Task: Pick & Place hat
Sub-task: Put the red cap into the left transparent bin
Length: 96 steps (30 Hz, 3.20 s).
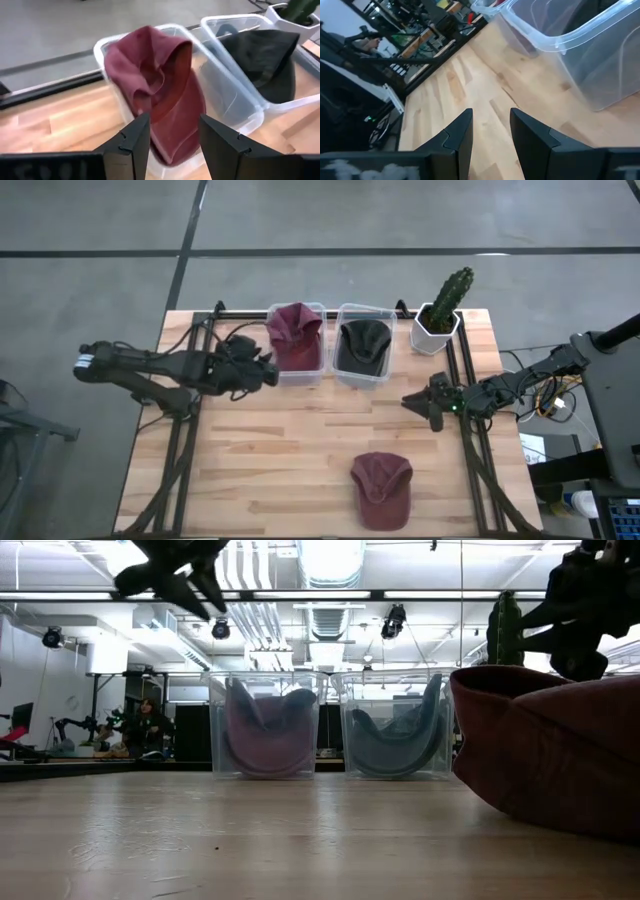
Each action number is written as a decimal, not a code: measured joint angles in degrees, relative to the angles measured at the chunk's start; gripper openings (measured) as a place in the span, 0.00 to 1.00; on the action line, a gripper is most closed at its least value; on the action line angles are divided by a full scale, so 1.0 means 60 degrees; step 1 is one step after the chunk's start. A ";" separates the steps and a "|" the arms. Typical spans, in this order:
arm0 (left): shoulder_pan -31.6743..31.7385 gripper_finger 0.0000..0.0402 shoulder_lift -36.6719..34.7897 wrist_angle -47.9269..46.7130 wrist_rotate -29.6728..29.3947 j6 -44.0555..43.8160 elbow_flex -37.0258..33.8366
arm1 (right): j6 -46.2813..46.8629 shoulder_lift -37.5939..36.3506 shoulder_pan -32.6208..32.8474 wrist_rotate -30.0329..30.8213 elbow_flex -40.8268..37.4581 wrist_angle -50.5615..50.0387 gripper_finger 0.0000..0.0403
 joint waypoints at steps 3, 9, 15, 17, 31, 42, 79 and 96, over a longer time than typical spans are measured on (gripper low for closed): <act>-0.0271 0.39 -0.0122 -0.0053 -0.0055 -0.0572 -0.0449 | -0.0009 0.0000 0.0000 -0.0190 0.0000 0.0184 0.31; -0.0854 0.39 -0.0192 0.0111 -0.0102 -0.1826 -0.1493 | -0.0085 0.0001 0.0000 -0.0644 0.0000 0.1229 0.30; -0.1540 0.39 -0.0199 0.0471 -0.0153 -0.3350 -0.2526 | -0.0068 0.0454 0.0124 -0.1307 0.0000 0.1946 0.31; -0.1782 0.39 -0.0206 0.0726 -0.0276 -0.3619 -0.2822 | -0.0036 0.0742 0.0254 -0.1416 0.0000 0.2210 0.30; -0.3543 0.39 -0.0508 0.2195 -0.2218 -0.4654 -0.4318 | -0.0109 0.3152 0.1313 -0.1426 0.0043 0.4993 0.30; -0.4011 0.39 -0.1415 0.2271 -0.2975 -0.5353 -0.5460 | -0.0829 0.4650 0.1613 -0.1454 0.2107 0.3817 0.30; -0.4011 0.39 -0.3001 0.2326 -0.2928 -0.4020 -0.6500 | 0.6957 0.9582 0.1829 -0.6686 0.7209 -0.4877 0.37; -0.4011 0.39 -0.3019 0.2340 -0.2929 -0.3852 -0.6566 | 0.9163 0.9499 0.2626 -0.5698 0.6899 -0.5250 0.56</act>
